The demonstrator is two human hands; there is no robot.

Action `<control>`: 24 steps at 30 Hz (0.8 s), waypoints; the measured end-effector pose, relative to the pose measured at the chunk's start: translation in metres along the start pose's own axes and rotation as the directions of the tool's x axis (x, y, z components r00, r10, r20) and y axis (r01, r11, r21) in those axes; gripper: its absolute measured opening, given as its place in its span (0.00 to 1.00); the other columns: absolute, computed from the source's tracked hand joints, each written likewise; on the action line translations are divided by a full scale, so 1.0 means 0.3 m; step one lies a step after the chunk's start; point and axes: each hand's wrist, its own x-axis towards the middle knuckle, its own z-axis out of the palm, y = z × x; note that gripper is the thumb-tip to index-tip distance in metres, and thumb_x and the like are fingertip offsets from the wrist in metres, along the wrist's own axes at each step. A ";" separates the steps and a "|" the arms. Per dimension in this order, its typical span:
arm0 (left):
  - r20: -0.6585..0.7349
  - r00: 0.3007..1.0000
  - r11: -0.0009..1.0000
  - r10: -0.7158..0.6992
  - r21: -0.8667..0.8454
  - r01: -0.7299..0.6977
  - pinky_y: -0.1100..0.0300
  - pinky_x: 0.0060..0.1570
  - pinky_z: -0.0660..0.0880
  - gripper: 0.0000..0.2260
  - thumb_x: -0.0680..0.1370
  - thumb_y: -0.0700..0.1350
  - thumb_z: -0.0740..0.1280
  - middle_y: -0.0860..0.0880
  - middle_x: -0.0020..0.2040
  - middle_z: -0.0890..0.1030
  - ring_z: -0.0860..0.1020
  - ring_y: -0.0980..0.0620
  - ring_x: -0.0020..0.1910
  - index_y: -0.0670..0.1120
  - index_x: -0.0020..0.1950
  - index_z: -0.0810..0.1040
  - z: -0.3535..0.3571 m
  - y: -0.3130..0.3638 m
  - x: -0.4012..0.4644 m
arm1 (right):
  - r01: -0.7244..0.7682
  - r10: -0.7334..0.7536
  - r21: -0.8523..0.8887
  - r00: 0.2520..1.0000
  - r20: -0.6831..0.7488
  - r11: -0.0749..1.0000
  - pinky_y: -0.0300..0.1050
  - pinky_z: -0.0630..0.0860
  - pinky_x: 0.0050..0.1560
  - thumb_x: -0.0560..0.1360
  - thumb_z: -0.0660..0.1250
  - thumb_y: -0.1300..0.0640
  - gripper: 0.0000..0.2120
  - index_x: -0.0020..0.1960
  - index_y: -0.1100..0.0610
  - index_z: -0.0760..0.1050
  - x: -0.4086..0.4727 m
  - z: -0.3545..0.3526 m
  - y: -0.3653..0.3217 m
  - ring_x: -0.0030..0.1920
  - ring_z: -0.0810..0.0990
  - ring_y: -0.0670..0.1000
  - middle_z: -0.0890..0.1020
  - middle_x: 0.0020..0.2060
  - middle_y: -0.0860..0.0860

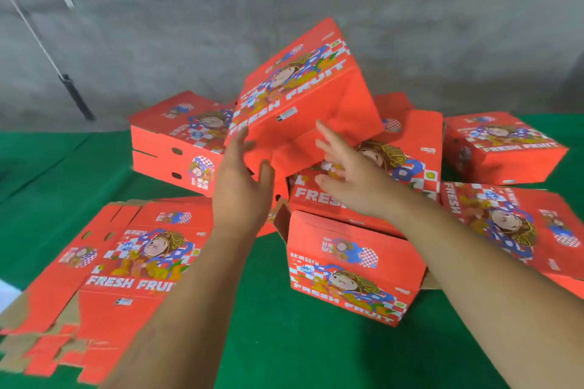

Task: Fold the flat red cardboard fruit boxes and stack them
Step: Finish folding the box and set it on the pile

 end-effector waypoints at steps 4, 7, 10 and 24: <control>0.142 0.983 0.972 -0.112 -0.189 0.138 0.59 0.55 0.75 0.19 0.84 0.49 0.65 0.60 0.55 0.82 0.81 0.62 0.54 0.52 0.75 0.70 -0.018 -0.041 -0.115 | -0.082 0.080 -0.052 0.996 -0.032 0.995 0.53 0.74 0.70 0.76 0.65 0.52 0.34 0.80 0.42 0.61 -0.017 0.139 -0.036 0.68 0.76 0.45 0.72 0.74 0.48; 0.254 0.960 0.961 -0.116 -0.216 0.174 0.52 0.63 0.77 0.15 0.85 0.47 0.65 0.57 0.58 0.81 0.81 0.58 0.58 0.49 0.71 0.75 -0.034 -0.086 -0.145 | -0.077 0.076 -0.013 0.996 -0.053 0.997 0.54 0.76 0.67 0.74 0.65 0.51 0.34 0.79 0.40 0.62 -0.032 0.250 -0.080 0.63 0.79 0.50 0.75 0.68 0.47; 0.314 0.941 0.950 -0.128 -0.233 0.207 0.46 0.66 0.75 0.15 0.83 0.49 0.65 0.53 0.63 0.81 0.80 0.52 0.63 0.48 0.70 0.76 -0.069 -0.131 -0.155 | -0.105 0.101 -0.028 0.988 -0.113 0.994 0.53 0.78 0.62 0.73 0.64 0.50 0.28 0.73 0.38 0.68 -0.042 0.340 -0.105 0.55 0.82 0.47 0.81 0.62 0.48; 0.436 0.875 0.890 -0.209 -0.286 0.355 0.51 0.68 0.74 0.18 0.82 0.44 0.66 0.55 0.67 0.78 0.78 0.53 0.65 0.52 0.72 0.74 -0.190 -0.340 -0.032 | -0.326 0.302 -0.047 0.912 -0.277 0.944 0.17 0.67 0.49 0.77 0.69 0.54 0.41 0.83 0.43 0.52 0.094 0.436 -0.178 0.49 0.72 0.18 0.71 0.52 0.20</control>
